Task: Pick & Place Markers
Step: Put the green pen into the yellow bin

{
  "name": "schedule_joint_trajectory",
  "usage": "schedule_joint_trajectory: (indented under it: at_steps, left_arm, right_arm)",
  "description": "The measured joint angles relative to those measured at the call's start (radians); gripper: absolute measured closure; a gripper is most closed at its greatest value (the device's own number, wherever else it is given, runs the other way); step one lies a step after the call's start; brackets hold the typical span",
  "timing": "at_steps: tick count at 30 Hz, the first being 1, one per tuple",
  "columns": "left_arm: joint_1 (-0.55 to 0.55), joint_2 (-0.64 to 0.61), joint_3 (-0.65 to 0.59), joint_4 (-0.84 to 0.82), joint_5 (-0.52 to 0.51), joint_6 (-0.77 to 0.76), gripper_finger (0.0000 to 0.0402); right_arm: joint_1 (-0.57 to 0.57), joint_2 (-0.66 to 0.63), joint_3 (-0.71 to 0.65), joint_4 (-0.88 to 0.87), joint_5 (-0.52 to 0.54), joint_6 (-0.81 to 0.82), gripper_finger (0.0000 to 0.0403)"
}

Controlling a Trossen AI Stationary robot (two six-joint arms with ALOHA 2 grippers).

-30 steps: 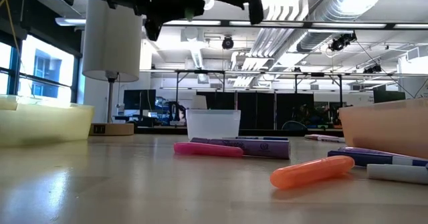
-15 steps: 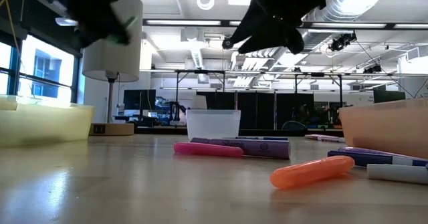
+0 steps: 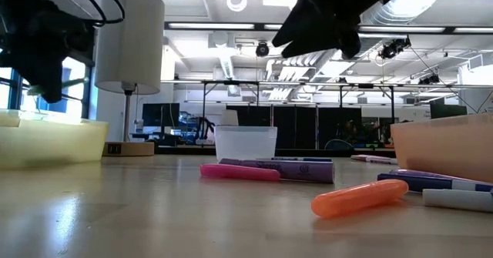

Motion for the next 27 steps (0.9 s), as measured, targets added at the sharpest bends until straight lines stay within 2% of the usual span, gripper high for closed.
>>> schedule_joint_trajectory:
  at_steps: [17,27]
  left_arm:
    - [0.0,0.284,0.0,0.029,0.106,0.027,0.0346]
    - [0.0,0.33,0.0,0.063,0.126,0.029,0.0346]
  right_arm:
    - [0.077,0.001,0.0,-0.012,0.098,0.005,0.0265]
    - [0.095,0.002,0.0,-0.031,0.112,0.027,0.0265]
